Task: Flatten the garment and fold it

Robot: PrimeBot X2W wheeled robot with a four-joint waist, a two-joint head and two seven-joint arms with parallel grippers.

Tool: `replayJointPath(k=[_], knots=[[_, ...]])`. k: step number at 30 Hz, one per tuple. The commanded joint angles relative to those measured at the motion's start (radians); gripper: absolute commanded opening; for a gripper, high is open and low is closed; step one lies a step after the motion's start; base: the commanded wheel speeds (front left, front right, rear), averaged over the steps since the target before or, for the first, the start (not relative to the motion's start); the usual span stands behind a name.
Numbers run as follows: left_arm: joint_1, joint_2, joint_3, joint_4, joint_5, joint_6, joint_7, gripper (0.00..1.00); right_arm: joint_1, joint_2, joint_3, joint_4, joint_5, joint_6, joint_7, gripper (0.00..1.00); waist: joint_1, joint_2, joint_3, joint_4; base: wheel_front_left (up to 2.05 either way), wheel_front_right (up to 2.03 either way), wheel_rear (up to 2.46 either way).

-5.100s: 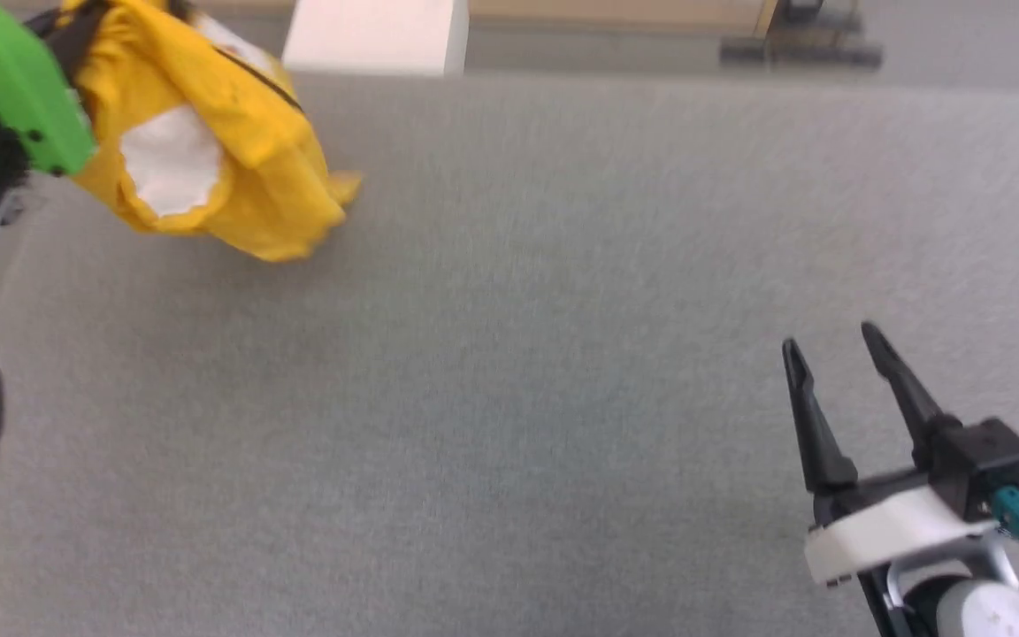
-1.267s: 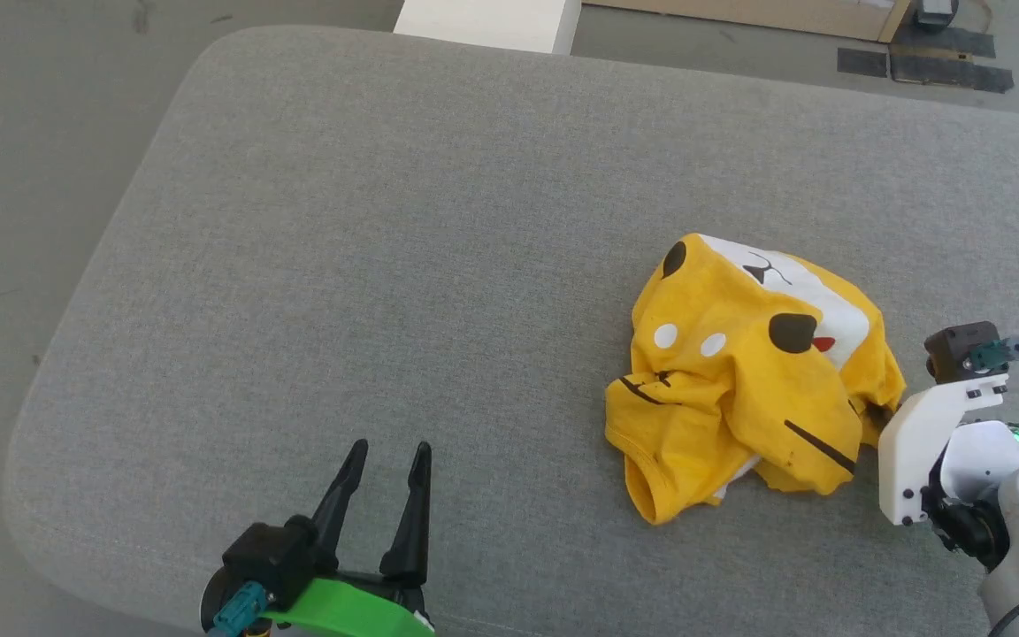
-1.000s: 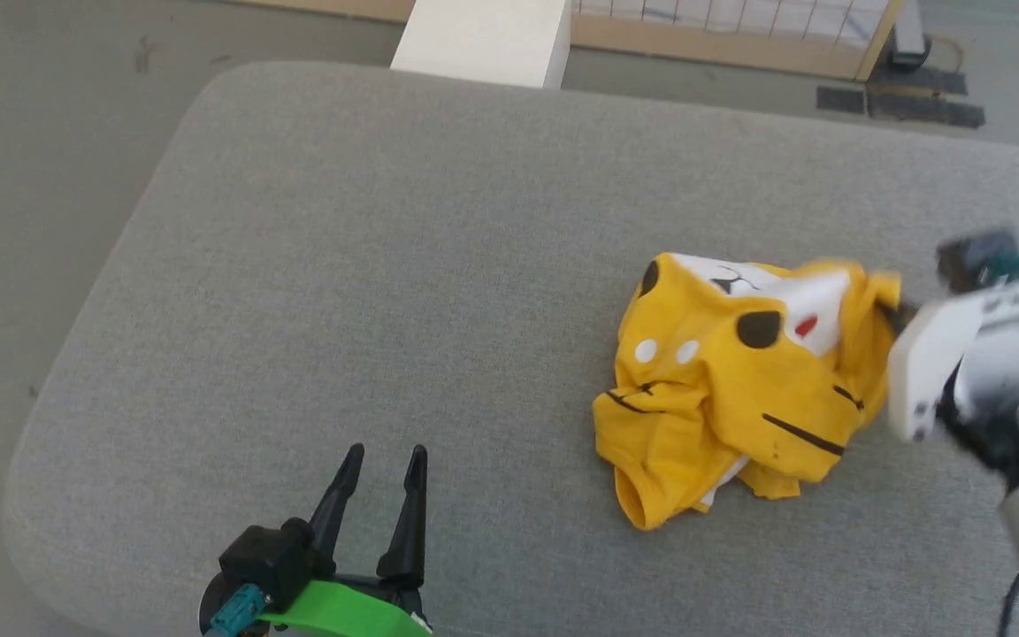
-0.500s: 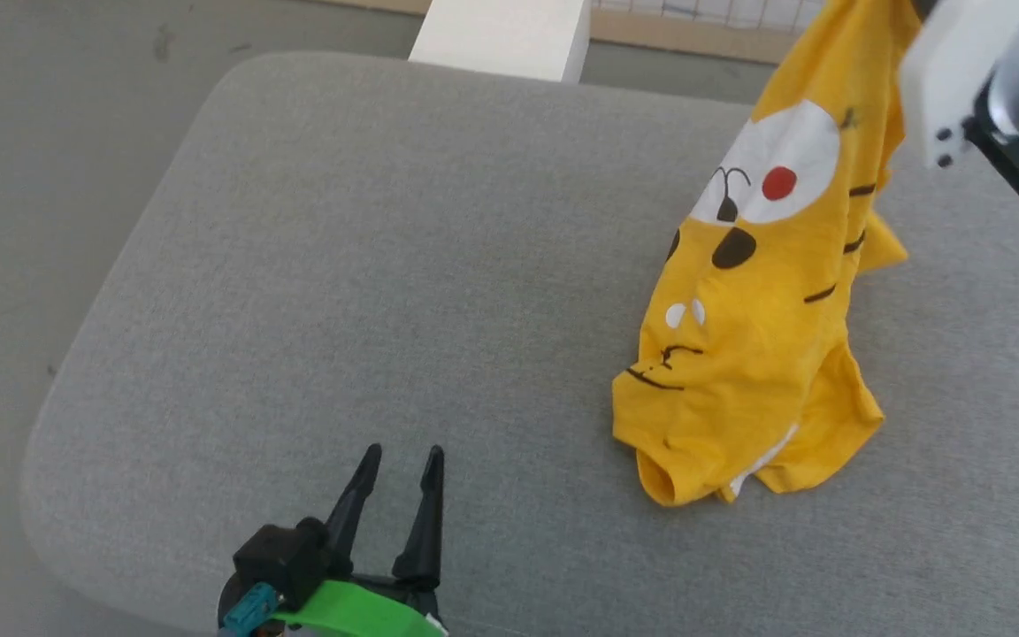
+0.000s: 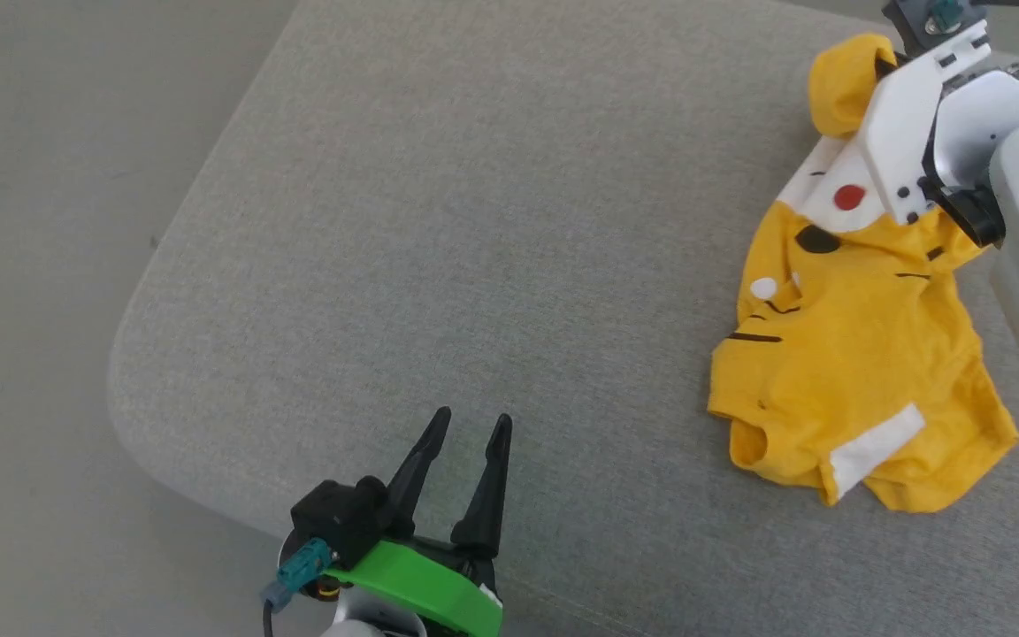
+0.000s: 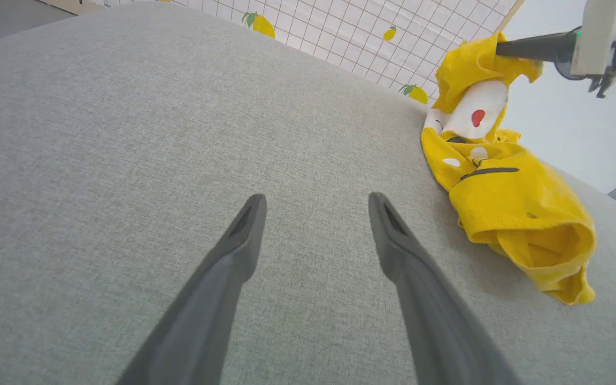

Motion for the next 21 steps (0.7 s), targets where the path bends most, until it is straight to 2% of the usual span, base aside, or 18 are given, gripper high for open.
replayJointPath(k=[1,7,13,21], knots=[[-0.022,-0.003,-0.002,0.004,-0.006,0.009,-0.004,1.0,-0.009,0.002,-0.006,0.023,-0.006,-0.002,-0.02,1.0,0.0,0.0,0.037,0.035,0.0,0.0,0.0],[-0.021,-0.003,0.012,0.015,-0.001,0.016,-0.004,1.0,-0.029,0.01,-0.003,0.082,0.013,-0.002,-0.094,1.0,0.0,0.0,0.003,-0.005,0.0,0.0,0.0],[0.004,-0.003,0.051,0.024,0.031,0.011,-0.004,1.0,-0.003,0.018,-0.036,0.086,0.105,-0.002,-0.167,1.0,0.0,0.0,-0.069,-0.066,0.0,0.0,0.0],[0.062,-0.003,0.089,0.02,0.062,0.007,-0.004,1.0,0.193,-0.043,-0.135,0.006,0.193,-0.002,-0.165,1.0,0.0,0.0,-0.14,-0.119,0.0,0.0,0.0]])
